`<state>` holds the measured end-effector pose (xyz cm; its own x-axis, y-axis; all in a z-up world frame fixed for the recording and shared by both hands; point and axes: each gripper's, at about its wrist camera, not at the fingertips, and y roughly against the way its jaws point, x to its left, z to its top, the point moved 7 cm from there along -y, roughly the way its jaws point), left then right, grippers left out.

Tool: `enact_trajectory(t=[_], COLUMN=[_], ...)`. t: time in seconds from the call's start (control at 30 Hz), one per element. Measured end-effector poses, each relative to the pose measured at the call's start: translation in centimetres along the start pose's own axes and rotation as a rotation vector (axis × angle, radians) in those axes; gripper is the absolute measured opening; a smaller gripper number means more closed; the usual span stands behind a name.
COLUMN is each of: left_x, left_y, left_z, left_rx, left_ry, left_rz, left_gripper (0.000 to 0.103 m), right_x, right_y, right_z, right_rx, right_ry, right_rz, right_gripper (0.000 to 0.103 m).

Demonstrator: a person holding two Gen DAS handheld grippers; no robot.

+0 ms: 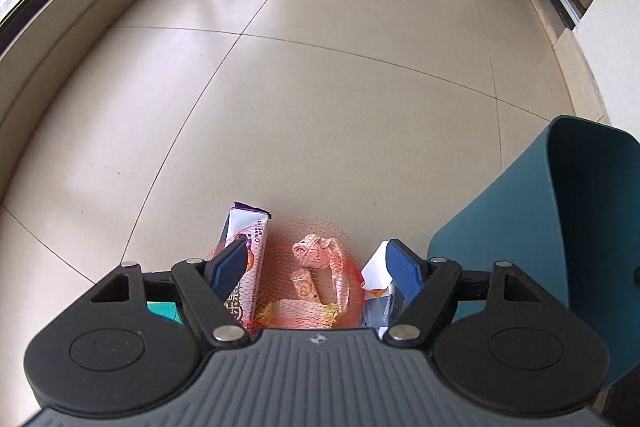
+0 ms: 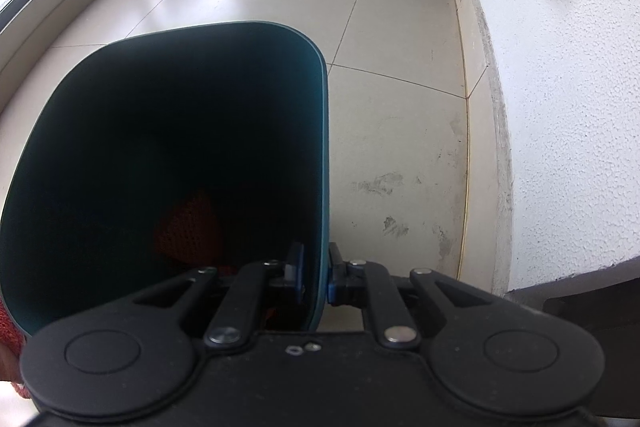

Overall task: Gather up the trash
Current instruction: 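Lower the left gripper and grasp the grey-blue snack bag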

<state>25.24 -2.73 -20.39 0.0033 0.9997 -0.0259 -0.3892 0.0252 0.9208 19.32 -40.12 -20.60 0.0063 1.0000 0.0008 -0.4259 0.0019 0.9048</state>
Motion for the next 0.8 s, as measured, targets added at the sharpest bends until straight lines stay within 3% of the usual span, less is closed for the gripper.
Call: enact_trajectory(t=[0.13, 0.23, 0.43, 0.67, 0.77, 0.8], left_x=[2.9, 3.3, 0.6, -0.3, -0.1, 0.0], left_y=[-4.1, -7.5, -11.9, -16.3, -17.1, -17.2], left_z=[-1.9, -4.3, -8.2, -9.3, -9.5, -9.6], left_rx=[0.085, 0.173, 0.247, 0.284, 0.309, 0.320], left_ry=[0.061, 0.092, -0.032, -0.095, -0.095, -0.090], left_rz=[0.053, 0.045, 0.074, 0.119, 0.117, 0.121], left_gripper=[0.076, 0.076, 0.076, 0.074, 0.044, 0.029], right_x=[0.0, 0.1, 0.1, 0.6, 0.7, 0.7], right_y=[-0.3, -0.6, -1.2, -2.0, -2.1, -2.2], right_z=[0.4, 0.5, 0.6, 0.0, 0.0, 0.0], right_rx=[0.004, 0.007, 0.013, 0.031, 0.033, 0.032], right_ry=[0.005, 0.003, 0.016, 0.014, 0.014, 0.015], right_rz=[-0.008, -0.010, -0.021, -0.026, -0.026, -0.027], right_gripper=[0.012, 0.012, 0.013, 0.014, 0.014, 0.014])
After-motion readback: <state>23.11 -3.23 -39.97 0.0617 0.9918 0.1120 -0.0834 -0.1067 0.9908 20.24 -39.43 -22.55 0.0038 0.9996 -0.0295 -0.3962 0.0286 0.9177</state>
